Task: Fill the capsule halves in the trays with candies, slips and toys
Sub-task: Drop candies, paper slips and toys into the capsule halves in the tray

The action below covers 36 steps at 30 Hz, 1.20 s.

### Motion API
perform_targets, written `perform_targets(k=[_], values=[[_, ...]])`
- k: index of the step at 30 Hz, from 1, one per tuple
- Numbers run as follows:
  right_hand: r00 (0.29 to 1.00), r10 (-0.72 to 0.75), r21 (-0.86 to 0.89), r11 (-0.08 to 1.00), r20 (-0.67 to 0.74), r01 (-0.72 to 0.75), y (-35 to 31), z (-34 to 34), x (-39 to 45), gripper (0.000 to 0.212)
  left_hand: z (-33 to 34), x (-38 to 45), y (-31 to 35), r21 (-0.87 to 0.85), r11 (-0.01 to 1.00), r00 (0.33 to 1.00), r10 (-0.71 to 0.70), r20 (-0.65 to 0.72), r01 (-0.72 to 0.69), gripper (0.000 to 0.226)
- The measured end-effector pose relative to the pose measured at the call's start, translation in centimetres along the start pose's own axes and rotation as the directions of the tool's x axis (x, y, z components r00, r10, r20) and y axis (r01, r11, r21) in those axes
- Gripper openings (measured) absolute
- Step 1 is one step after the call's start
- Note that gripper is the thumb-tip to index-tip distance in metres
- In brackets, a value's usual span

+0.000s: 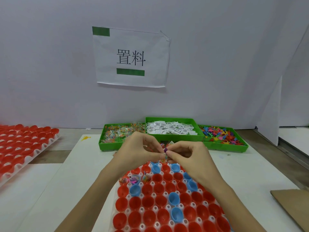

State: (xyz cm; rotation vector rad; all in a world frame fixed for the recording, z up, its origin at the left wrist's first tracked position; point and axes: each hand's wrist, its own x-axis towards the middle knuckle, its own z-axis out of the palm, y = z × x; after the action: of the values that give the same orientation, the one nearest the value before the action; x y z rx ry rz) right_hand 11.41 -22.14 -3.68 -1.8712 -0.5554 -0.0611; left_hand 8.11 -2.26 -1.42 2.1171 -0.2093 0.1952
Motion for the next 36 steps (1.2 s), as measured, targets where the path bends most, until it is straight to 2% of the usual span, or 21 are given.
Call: perform_targets(k=[4,7,11,18,21,29,36], values=[[0.992,0.036,-0.001,0.999,0.124,-0.036,0.2,0.2,-0.1,0.013,0.7,-0.8,-0.9,0.043,0.999,0.999,0.011,-0.044,-0.009,0.010],[0.978,0.067,-0.120,0.992,0.200,-0.044,0.6,1.1,-0.5,0.015,1.0,-1.8,-2.2,0.055,0.998,0.999,-0.037,-0.029,0.039,0.010],[0.981,0.104,-0.265,0.962,0.163,-0.058,1.2,2.3,-1.0,0.011,1.7,-2.4,-3.0,0.129,0.990,0.998,-0.063,-0.004,0.063,0.008],[0.984,0.120,-0.299,0.951,0.131,-0.076,1.3,2.5,-1.0,0.009,2.2,-2.4,-3.0,0.287,0.957,0.999,0.046,-0.017,-0.039,0.010],[0.986,0.109,-0.316,0.946,0.124,-0.065,1.3,2.9,-1.1,0.016,2.3,-2.3,-3.1,0.370,0.927,0.998,0.066,0.000,-0.061,0.011],[0.962,0.089,-0.473,0.880,0.256,0.045,1.0,2.9,-1.2,0.024,3.0,-2.4,-3.2,0.546,0.824,0.988,0.140,0.063,-0.151,0.009],[0.954,0.131,-0.496,0.868,0.271,0.022,1.3,2.9,-1.3,0.021,2.1,-2.4,-2.8,0.474,0.867,0.985,0.094,0.144,-0.152,0.011]])
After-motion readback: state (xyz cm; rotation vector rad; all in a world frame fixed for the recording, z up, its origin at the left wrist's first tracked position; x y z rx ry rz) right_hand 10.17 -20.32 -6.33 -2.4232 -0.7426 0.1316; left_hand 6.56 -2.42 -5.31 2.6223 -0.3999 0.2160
